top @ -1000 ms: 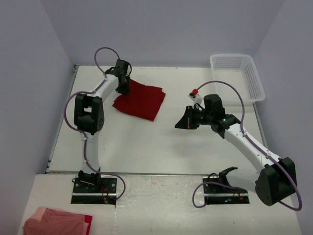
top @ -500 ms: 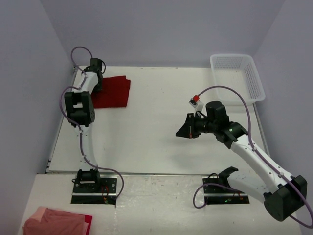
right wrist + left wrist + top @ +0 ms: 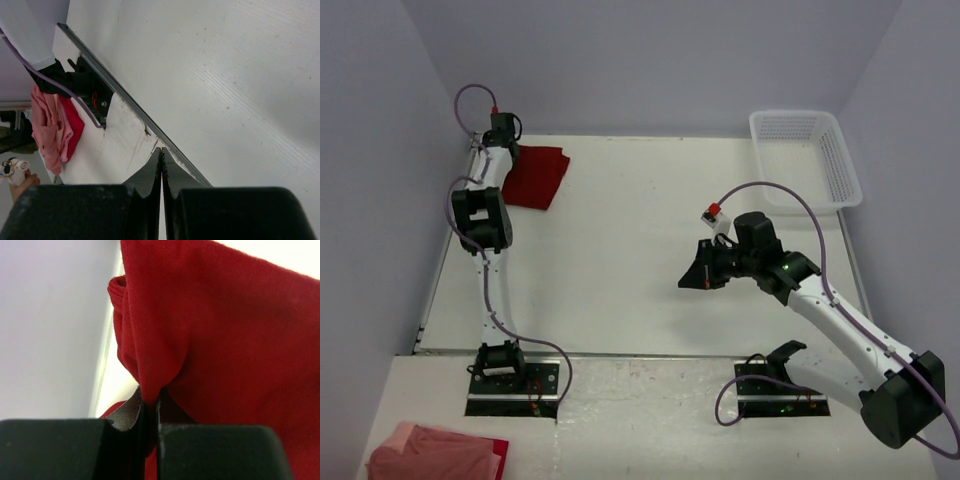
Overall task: Fold and stack the t-shirts
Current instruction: Put the neatly folded tshirt into the corner of the board with the left arm
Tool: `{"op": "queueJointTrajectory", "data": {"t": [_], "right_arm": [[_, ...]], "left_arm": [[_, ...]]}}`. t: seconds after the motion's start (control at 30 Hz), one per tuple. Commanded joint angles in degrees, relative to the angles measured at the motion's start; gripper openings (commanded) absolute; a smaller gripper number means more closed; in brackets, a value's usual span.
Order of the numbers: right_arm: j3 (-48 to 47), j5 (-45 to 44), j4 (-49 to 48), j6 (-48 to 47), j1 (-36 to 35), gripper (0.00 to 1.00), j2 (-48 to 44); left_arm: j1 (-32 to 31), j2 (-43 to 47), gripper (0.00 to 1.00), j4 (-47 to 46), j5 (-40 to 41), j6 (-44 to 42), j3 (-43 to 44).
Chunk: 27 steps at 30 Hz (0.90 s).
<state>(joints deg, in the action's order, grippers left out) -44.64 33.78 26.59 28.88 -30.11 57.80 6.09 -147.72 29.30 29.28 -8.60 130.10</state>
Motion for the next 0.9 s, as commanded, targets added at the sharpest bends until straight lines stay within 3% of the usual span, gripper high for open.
{"op": "queueJointTrajectory", "data": {"t": [0.0,0.43,0.47,0.53,0.6,0.67,0.87], "right_arm": [[0.26,-1.44,0.39,-1.11,-0.39,0.00,0.21],[-1.06,-3.54,0.48,0.38,-0.30,0.00,2.32],[-0.80,-3.46,0.05,0.56,-0.39,0.00,2.75],[-0.01,-2.59,-0.83,1.17,-0.48,0.00,3.28],[0.26,-1.97,-2.33,2.22,-0.91,0.00,3.72],[0.79,-1.87,-3.64,2.84,-1.97,0.00,3.98],[2.10,-3.01,-5.67,5.12,-5.13,0.00,2.94]], "left_arm": [[3.05,-0.55,0.00,-6.09,1.22,-1.24,3.66],[3.58,-4.95,0.00,-11.45,-4.57,-1.15,6.31],[3.58,-4.51,0.11,-11.98,-4.67,-1.07,5.17],[3.49,-1.45,0.43,-14.78,-3.71,-0.02,2.19],[3.49,2.33,0.98,-19.51,-5.36,1.04,-5.51],[3.06,10.23,1.00,-28.10,-5.46,2.18,-16.65],[-2.03,28.00,1.00,-43.96,2.53,1.76,-33.05]]}}
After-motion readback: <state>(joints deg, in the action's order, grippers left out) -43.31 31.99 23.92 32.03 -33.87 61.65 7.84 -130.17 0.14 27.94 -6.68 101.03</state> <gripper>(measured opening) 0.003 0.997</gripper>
